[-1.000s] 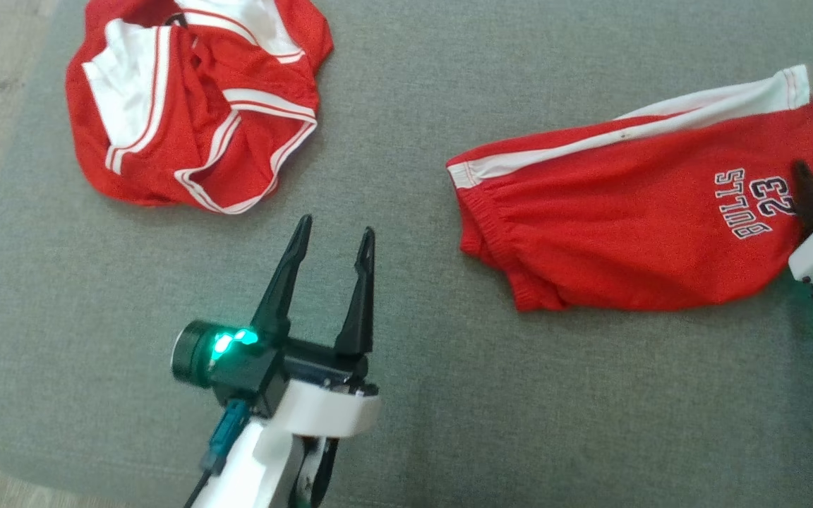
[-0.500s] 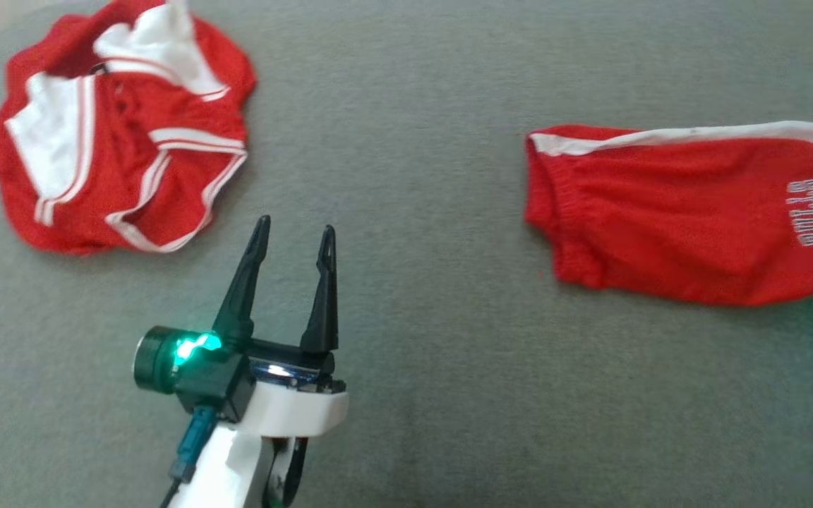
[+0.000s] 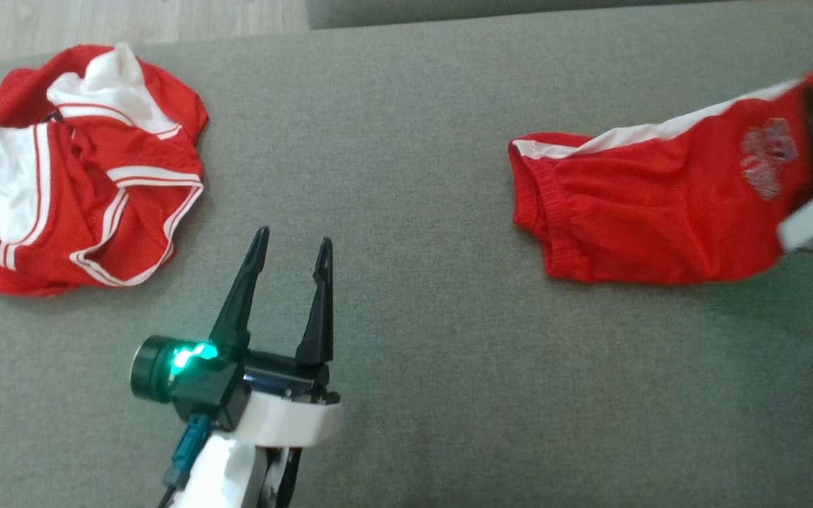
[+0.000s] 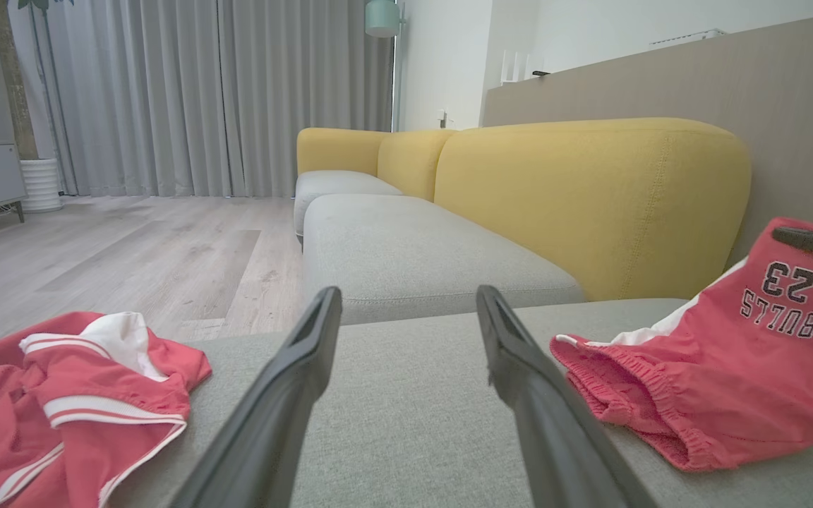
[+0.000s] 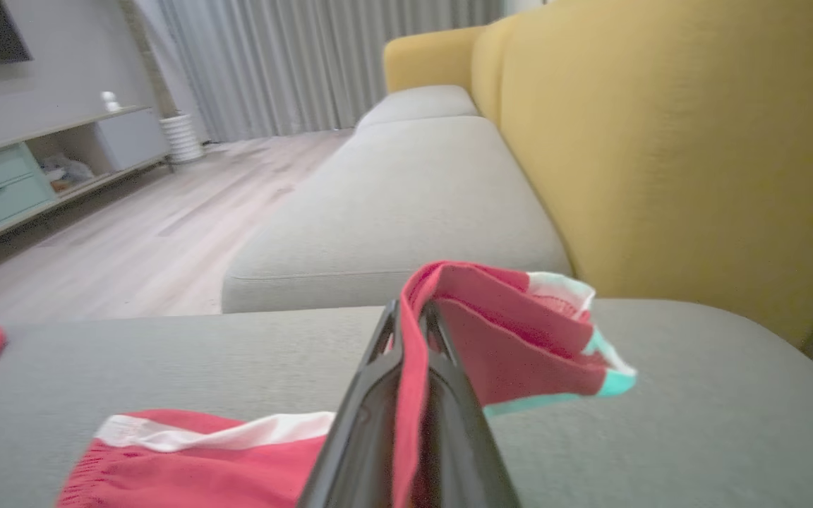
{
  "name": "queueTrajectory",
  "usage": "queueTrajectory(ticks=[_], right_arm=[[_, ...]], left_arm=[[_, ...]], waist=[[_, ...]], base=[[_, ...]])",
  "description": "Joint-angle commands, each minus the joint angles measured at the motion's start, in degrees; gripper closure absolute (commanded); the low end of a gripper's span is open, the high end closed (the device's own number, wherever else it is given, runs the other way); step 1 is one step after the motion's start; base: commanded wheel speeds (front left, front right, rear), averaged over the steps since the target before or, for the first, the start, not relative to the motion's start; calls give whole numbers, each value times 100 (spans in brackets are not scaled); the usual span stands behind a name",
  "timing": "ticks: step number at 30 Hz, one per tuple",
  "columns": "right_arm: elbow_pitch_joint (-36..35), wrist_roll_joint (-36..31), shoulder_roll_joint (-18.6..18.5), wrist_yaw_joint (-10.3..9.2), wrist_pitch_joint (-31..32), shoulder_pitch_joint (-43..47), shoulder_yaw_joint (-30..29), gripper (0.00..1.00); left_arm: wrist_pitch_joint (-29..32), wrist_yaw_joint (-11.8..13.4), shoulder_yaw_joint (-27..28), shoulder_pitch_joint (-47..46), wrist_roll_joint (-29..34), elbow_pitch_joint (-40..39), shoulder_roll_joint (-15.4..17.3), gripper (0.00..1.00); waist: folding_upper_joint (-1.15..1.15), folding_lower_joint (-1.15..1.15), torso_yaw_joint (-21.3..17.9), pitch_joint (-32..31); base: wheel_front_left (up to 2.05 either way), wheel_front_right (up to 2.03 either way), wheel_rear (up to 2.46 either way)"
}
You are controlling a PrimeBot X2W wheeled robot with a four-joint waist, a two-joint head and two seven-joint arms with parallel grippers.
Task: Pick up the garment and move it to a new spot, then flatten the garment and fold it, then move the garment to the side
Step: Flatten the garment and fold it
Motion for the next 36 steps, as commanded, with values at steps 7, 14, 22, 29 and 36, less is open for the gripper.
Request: queueTrajectory(ticks=[7, 14, 22, 29, 36], right_arm=[[-1006, -272, 619, -5, 246, 89, 1052, 58], [-1252, -449, 913, -5, 91, 520, 1083, 0], [-1902, -1589, 934, -5, -75, 1595, -460, 0], [-2802, -2759, 1679, -5, -77, 3112, -1951, 0], [-3255, -3583, 2330, -5, -78, 4199, -2412, 0]], left_arm=[[-29, -40, 252, 88, -111, -181, -6, 0], [-29, 52, 222, 178, -238, -235, -7, 0], [-29, 162, 432, 653, -351, -382, -7, 0], [-29, 161, 568, 1217, -372, -423, -7, 0], [-29, 142, 799, 1748, -188, -459, -7, 0]], waist=[[0, 0, 173, -135], [0, 0, 426, -201], [0, 0, 390, -525], [0, 0, 300, -984], [0, 0, 180, -1377]], base=[[0, 0, 0], [0, 0, 0], [0, 0, 0], [0, 0, 0], [0, 0, 0]])
